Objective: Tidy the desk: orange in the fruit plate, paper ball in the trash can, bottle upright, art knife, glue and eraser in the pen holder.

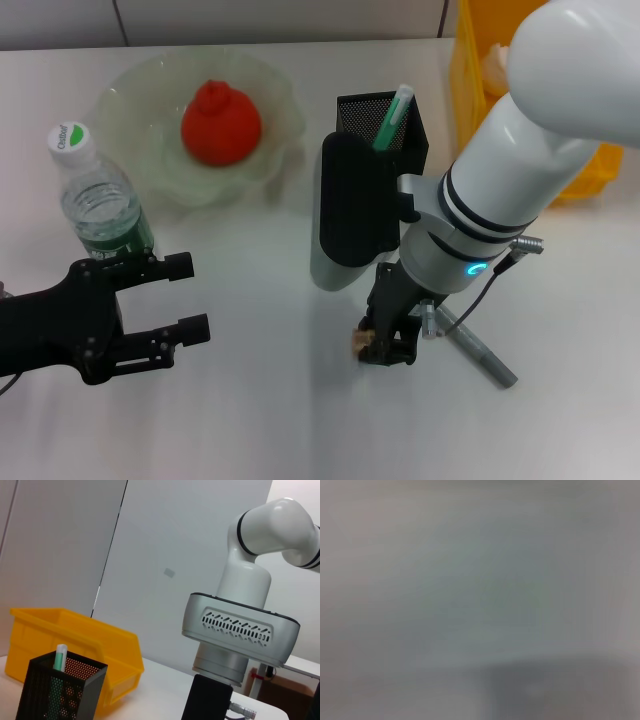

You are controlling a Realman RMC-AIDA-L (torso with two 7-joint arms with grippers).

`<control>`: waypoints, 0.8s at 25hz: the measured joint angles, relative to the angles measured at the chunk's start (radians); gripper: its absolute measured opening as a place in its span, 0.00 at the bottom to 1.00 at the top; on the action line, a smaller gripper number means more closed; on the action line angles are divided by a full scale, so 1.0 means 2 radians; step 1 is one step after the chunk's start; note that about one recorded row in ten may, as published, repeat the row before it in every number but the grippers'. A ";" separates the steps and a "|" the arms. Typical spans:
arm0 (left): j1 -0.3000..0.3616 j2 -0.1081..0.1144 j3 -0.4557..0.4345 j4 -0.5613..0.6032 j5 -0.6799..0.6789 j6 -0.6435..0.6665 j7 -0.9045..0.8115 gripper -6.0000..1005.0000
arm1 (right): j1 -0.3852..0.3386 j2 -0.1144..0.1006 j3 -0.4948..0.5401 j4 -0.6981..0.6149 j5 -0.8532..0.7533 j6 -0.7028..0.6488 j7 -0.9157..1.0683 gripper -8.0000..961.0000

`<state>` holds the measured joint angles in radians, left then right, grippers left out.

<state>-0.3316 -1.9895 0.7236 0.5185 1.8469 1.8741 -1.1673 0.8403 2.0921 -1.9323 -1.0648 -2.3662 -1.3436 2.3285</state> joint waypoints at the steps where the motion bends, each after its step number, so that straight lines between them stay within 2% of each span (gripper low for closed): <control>1: 0.000 0.000 0.000 0.000 0.000 0.000 0.000 0.77 | -0.001 0.000 0.000 -0.003 0.002 0.000 0.000 0.33; 4: 0.003 0.000 -0.001 0.000 0.000 0.000 0.000 0.77 | -0.007 0.000 0.008 -0.019 0.006 -0.009 0.000 0.30; 6: 0.004 0.000 -0.001 0.000 0.000 0.000 0.000 0.77 | -0.016 -0.003 0.030 -0.046 0.005 -0.024 0.002 0.29; 7: 0.004 0.000 -0.001 0.000 0.000 0.000 0.000 0.77 | -0.023 -0.003 0.050 -0.066 0.003 -0.035 0.003 0.28; 10: 0.006 0.001 -0.001 0.000 0.000 0.000 0.001 0.77 | -0.053 -0.004 0.155 -0.142 -0.007 -0.057 0.005 0.27; 13: 0.008 0.001 -0.001 0.000 0.000 0.000 0.003 0.77 | -0.083 -0.003 0.241 -0.194 -0.007 -0.018 0.004 0.30; 17: 0.009 0.001 0.001 0.000 0.000 0.000 0.005 0.77 | -0.100 -0.003 0.268 -0.171 -0.001 0.082 0.001 0.35; 20: 0.009 0.001 0.001 0.000 0.000 0.000 0.005 0.77 | -0.092 -0.004 0.267 -0.131 0.019 0.104 -0.013 0.39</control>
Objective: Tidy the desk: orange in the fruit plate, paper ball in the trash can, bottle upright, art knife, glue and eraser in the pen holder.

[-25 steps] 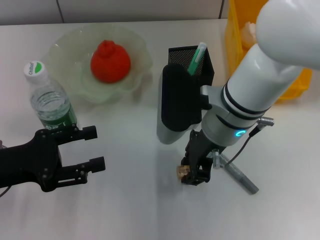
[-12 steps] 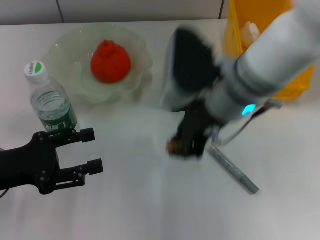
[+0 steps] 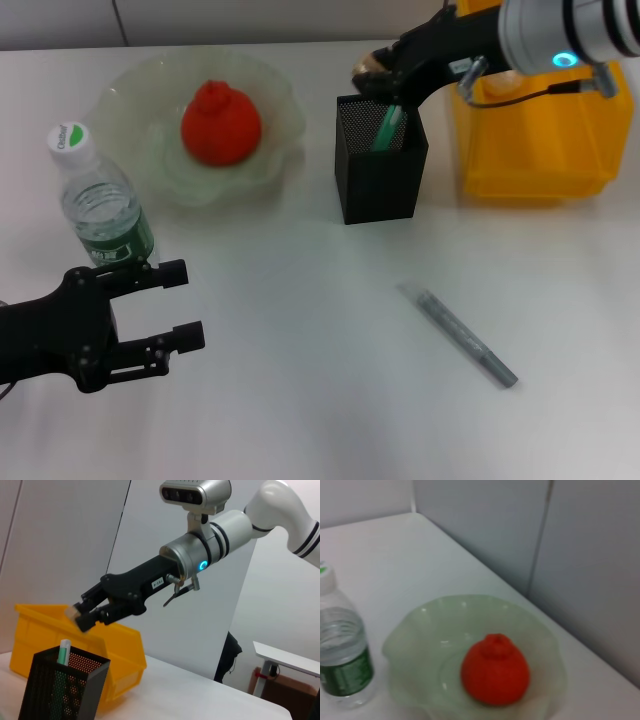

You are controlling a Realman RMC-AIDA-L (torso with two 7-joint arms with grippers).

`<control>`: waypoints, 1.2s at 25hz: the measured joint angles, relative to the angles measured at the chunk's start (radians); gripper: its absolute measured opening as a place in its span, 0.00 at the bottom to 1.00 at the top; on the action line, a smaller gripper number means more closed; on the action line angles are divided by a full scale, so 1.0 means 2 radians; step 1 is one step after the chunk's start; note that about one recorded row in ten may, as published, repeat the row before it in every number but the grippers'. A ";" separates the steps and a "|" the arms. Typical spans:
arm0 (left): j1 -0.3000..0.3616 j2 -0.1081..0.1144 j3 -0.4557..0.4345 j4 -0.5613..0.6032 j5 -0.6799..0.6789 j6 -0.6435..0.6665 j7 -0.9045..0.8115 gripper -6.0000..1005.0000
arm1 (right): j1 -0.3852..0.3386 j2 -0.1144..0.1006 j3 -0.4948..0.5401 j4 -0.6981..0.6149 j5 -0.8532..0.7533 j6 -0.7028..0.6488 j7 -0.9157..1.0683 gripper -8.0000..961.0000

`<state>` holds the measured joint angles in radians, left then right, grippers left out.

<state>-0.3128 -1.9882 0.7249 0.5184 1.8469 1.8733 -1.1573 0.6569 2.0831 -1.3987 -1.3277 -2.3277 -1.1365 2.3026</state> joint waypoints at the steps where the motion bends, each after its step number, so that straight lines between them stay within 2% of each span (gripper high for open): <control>1: 0.000 0.000 0.000 0.000 0.000 0.000 0.000 0.77 | 0.003 0.000 0.000 0.009 0.007 0.002 -0.007 0.40; 5: -0.001 0.000 -0.001 0.000 0.000 0.000 0.000 0.77 | 0.008 0.000 -0.001 0.014 0.012 0.002 -0.010 0.45; 9: -0.002 0.001 -0.001 0.000 0.000 -0.003 0.000 0.77 | 0.004 -0.001 0.004 -0.023 0.009 -0.035 0.005 0.50; 13: -0.001 0.002 -0.002 0.002 0.000 -0.002 -0.002 0.77 | 0.018 -0.002 0.025 -0.070 -0.019 -0.164 0.036 0.55; 15: -0.001 0.002 -0.002 0.002 0.000 -0.002 -0.003 0.77 | 0.036 -0.003 0.029 -0.079 -0.058 -0.236 0.056 0.57; 17: -0.001 0.002 -0.002 0.001 0.000 -0.003 -0.002 0.77 | 0.042 -0.001 0.019 -0.080 -0.100 -0.273 0.066 0.60; 23: 0.000 0.002 -0.002 0.001 0.000 -0.005 -0.001 0.77 | 0.033 0.002 -0.046 -0.019 -0.129 -0.266 0.084 0.60; 27: -0.002 0.002 -0.002 0.000 0.000 -0.006 -0.001 0.77 | 0.026 0.003 -0.081 0.037 -0.121 -0.217 0.091 0.60; 30: -0.003 0.002 0.001 0.001 0.000 -0.006 -0.002 0.77 | 0.025 0.004 -0.086 0.053 -0.107 -0.201 0.091 0.60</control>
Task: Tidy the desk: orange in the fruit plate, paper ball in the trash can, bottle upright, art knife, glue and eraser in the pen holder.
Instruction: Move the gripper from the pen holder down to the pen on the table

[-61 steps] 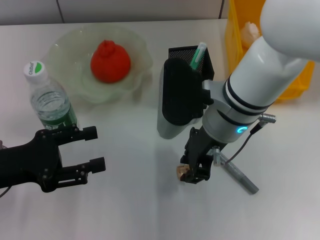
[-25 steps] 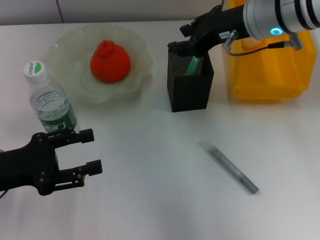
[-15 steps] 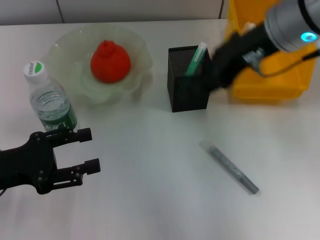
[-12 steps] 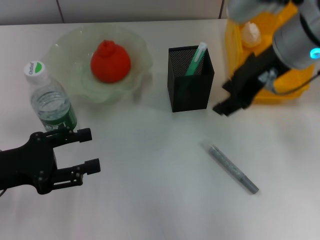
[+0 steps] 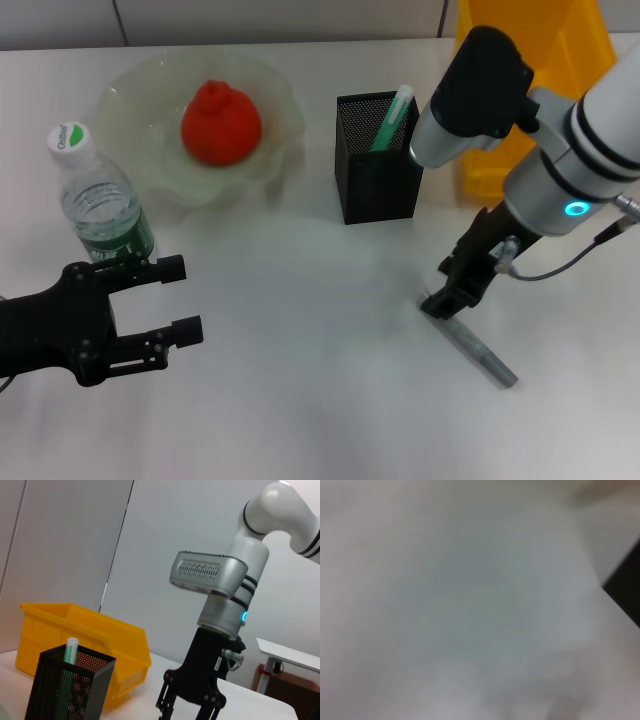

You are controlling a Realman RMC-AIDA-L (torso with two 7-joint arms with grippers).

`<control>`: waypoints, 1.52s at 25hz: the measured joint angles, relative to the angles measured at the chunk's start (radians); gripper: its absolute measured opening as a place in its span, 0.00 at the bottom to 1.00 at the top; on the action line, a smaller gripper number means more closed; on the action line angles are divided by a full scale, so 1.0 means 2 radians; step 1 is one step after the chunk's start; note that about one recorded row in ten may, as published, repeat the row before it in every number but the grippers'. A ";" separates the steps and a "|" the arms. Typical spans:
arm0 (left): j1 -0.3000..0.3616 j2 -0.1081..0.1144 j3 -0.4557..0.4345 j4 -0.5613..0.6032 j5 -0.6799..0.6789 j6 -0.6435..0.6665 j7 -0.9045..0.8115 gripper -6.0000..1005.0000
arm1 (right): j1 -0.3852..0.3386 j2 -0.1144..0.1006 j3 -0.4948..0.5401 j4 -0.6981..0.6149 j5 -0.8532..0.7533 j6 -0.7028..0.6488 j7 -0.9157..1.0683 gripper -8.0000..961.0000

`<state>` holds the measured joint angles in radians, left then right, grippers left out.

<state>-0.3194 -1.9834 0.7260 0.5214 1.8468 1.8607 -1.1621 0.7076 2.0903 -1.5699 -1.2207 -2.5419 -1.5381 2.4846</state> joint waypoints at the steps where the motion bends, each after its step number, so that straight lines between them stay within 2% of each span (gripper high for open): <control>1: 0.000 0.000 0.000 0.000 0.000 0.000 0.000 0.77 | -0.001 0.000 -0.002 0.006 0.008 0.007 0.000 0.60; 6: -0.001 0.000 0.001 0.001 0.000 0.000 -0.001 0.77 | -0.004 0.000 -0.026 0.016 0.017 0.029 0.006 0.48; 17: 0.002 0.000 0.001 -0.002 0.000 0.000 0.002 0.77 | -0.005 0.000 -0.045 0.024 0.013 0.047 0.019 0.40; 30: 0.000 0.000 0.001 -0.001 0.000 0.000 0.003 0.77 | -0.005 0.000 -0.056 0.041 0.015 0.061 0.021 0.39; 34: 0.000 0.000 0.001 -0.001 0.000 0.000 0.003 0.77 | -0.004 0.000 -0.064 0.046 0.016 0.063 0.022 0.27; 38: 0.001 0.000 0.001 -0.001 0.000 -0.001 0.003 0.77 | -0.003 0.000 -0.067 0.045 0.016 0.065 0.022 0.23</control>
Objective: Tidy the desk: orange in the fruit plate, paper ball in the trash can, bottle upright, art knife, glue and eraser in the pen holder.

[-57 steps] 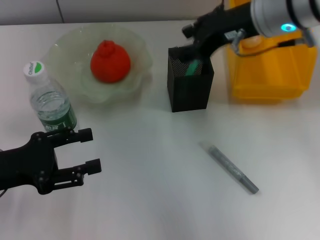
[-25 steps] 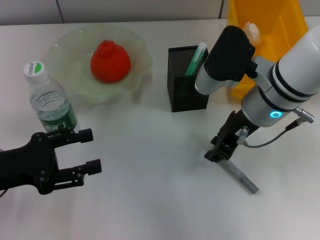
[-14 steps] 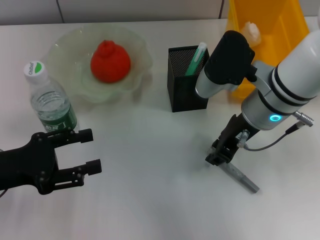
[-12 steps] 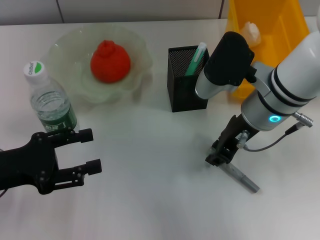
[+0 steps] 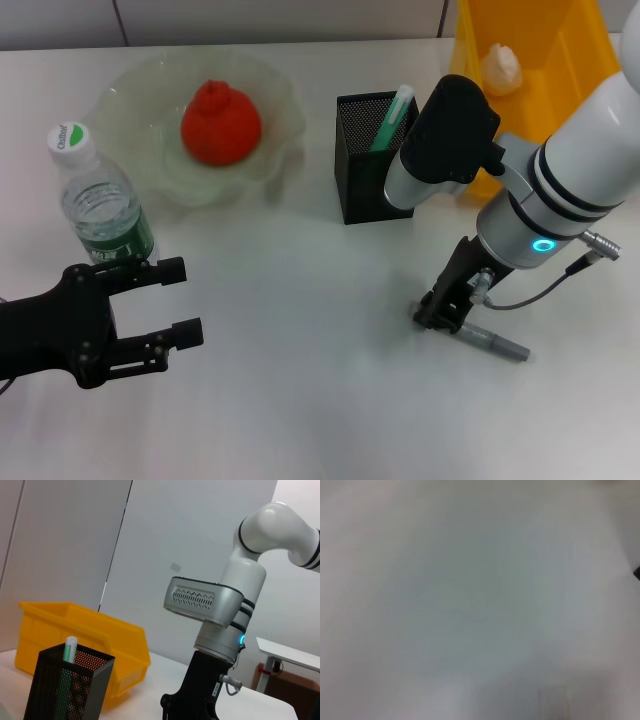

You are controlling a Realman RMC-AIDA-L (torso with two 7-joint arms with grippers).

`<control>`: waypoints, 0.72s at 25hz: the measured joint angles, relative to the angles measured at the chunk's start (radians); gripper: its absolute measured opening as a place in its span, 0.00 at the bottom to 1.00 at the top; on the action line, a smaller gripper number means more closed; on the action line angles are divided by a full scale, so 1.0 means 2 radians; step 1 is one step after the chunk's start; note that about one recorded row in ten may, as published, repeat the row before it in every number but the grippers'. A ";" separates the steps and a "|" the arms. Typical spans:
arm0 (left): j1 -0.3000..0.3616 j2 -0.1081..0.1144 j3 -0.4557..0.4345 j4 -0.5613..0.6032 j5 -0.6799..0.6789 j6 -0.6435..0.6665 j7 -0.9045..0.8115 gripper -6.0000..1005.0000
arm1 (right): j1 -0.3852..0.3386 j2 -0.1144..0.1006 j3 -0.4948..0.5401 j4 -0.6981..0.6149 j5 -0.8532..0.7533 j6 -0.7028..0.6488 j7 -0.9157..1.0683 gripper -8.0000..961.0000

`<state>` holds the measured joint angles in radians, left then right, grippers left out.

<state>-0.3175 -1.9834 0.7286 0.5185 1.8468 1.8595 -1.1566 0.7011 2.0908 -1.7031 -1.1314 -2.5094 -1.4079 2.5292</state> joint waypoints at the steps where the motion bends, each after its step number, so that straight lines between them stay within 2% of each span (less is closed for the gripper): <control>1: 0.000 0.000 0.000 0.000 0.000 0.000 0.000 0.77 | 0.000 0.000 0.000 0.000 0.000 0.000 0.000 0.22; 5: 0.001 0.000 0.000 0.000 0.000 0.000 0.000 0.77 | -0.003 0.000 0.003 -0.010 0.000 0.000 0.000 0.18; 8: 0.001 0.000 0.000 0.000 0.000 0.000 0.000 0.77 | -0.021 -0.002 0.022 -0.048 0.012 -0.010 -0.003 0.16; 9: 0.002 0.000 0.000 0.000 0.000 0.000 0.000 0.77 | -0.040 -0.004 0.070 -0.082 0.044 -0.023 -0.020 0.15; 10: 0.002 0.000 0.000 0.000 0.000 0.000 0.000 0.77 | -0.040 -0.004 0.070 -0.082 0.044 -0.023 -0.020 0.15; 11: 0.002 0.000 0.000 0.000 0.000 0.000 0.000 0.77 | -0.049 -0.004 0.110 -0.094 0.070 -0.026 -0.034 0.15; 12: 0.002 0.000 -0.001 0.000 0.000 0.000 0.000 0.77 | -0.059 -0.004 0.195 -0.086 0.148 -0.032 -0.077 0.15; 13: 0.002 0.000 -0.001 0.000 0.000 0.000 0.000 0.77 | -0.059 -0.004 0.195 -0.086 0.148 -0.032 -0.077 0.15; 14: 0.002 0.000 -0.002 0.000 0.000 0.000 0.000 0.77 | -0.058 -0.008 0.289 -0.036 0.260 -0.039 -0.146 0.15; 15: 0.002 0.000 -0.003 0.000 0.000 0.000 0.000 0.77 | -0.055 -0.012 0.331 0.004 0.314 -0.045 -0.190 0.15; 16: 0.002 0.000 -0.003 0.000 0.000 0.000 0.000 0.77 | -0.055 -0.012 0.331 0.004 0.314 -0.045 -0.190 0.15; 17: 0.002 -0.001 -0.003 0.000 0.000 0.000 0.000 0.77 | -0.043 -0.024 0.394 0.107 0.409 -0.055 -0.283 0.15; 18: 0.002 -0.001 -0.003 0.000 0.000 0.000 0.000 0.77 | -0.037 -0.030 0.415 0.174 0.450 -0.058 -0.337 0.15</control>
<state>-0.3145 -1.9853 0.7230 0.5185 1.8469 1.8593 -1.1566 0.6272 2.0309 -0.8735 -0.7834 -1.6090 -1.5247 1.8543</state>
